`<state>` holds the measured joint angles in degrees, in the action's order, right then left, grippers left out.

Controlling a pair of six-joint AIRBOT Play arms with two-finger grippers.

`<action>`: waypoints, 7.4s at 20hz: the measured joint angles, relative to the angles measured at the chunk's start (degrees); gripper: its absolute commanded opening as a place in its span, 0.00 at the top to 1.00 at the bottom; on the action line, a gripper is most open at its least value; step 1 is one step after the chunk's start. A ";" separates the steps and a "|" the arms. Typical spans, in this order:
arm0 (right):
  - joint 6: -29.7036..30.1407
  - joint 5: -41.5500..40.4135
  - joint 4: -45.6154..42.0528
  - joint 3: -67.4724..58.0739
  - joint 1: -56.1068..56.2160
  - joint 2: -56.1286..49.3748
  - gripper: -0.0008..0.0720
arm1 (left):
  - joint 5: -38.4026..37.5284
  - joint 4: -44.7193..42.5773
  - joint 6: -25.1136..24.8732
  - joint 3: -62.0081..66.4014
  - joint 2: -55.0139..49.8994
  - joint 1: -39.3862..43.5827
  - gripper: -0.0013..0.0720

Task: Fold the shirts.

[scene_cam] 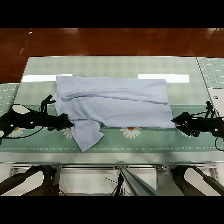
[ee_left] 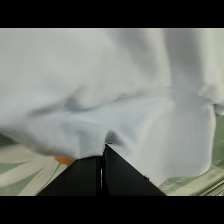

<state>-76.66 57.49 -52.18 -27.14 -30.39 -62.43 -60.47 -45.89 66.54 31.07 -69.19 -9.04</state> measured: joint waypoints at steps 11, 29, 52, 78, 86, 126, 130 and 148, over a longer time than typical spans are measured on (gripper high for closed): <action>5.60 -4.50 5.81 -15.52 8.15 1.31 0.97 | -1.60 0.96 -0.15 19.47 2.05 -0.09 0.96; 5.46 -39.39 14.21 -34.40 26.08 -27.69 0.97 | 4.42 5.64 0.22 50.36 -31.74 -0.85 0.96; 2.32 -18.12 20.06 -35.60 15.28 -33.92 0.18 | -14.99 6.08 4.61 59.43 -34.12 -7.45 0.20; -7.98 -21.33 1.33 -35.52 33.16 -0.13 0.97 | -12.70 8.37 0.66 59.32 -25.59 14.16 0.96; -30.51 -9.68 -25.86 -35.52 38.86 15.45 0.97 | -8.04 8.44 1.88 59.25 -29.57 31.43 0.96; -24.92 -56.19 -1.51 -35.50 74.29 -24.70 0.34 | -17.55 18.51 3.54 59.52 6.69 -5.60 0.96; -21.73 -49.79 -5.64 -35.50 69.22 -18.86 0.34 | -17.75 13.27 3.76 59.52 6.91 -5.14 0.96; -1.14 -5.22 7.87 -15.23 31.52 -9.68 0.19 | -17.22 -6.60 7.26 58.25 6.93 -5.22 0.92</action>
<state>-77.80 52.27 -44.31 -42.37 1.13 -72.12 -77.69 -52.49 73.80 89.32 -62.26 -14.26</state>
